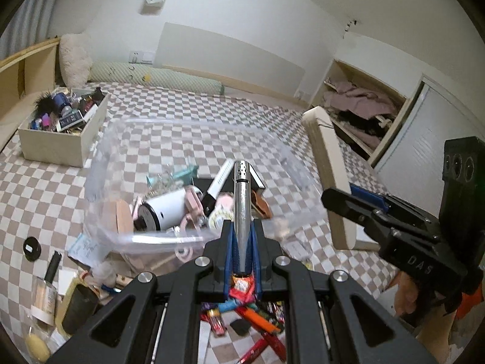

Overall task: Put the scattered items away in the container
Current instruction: 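Lift the silver tube with the left gripper while the right lifts the stick, then carry the tube and stick over the clear plastic container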

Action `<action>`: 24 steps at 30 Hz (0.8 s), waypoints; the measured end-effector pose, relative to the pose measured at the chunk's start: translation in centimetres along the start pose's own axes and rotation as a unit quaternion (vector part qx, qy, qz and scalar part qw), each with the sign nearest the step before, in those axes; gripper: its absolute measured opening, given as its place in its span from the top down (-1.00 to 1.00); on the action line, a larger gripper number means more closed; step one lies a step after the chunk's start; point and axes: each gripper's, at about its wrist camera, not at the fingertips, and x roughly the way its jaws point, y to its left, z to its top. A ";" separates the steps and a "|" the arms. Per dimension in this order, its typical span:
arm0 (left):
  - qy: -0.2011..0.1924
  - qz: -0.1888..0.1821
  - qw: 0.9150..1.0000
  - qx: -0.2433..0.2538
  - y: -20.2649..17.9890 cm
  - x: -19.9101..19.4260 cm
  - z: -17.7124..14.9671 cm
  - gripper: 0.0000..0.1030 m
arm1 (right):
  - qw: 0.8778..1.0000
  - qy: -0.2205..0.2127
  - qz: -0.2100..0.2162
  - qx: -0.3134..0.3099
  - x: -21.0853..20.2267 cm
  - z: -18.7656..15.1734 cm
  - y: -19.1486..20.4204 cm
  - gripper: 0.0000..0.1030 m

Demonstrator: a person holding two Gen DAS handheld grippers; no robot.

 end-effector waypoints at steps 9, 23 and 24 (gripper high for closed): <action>-0.037 0.011 0.999 -0.008 0.3 1.0 3.6 0.78 | 1.000 -0.026 -0.004 0.016 1.5 2.3 -1.3 0.31; -0.060 0.046 0.997 0.025 0.5 3.9 6.2 0.78 | 0.996 -0.057 -0.024 0.062 4.9 3.5 -4.6 0.31; -0.062 0.048 0.997 0.024 0.8 4.2 6.4 0.78 | 0.996 -0.059 -0.026 0.065 5.2 3.5 -4.8 0.31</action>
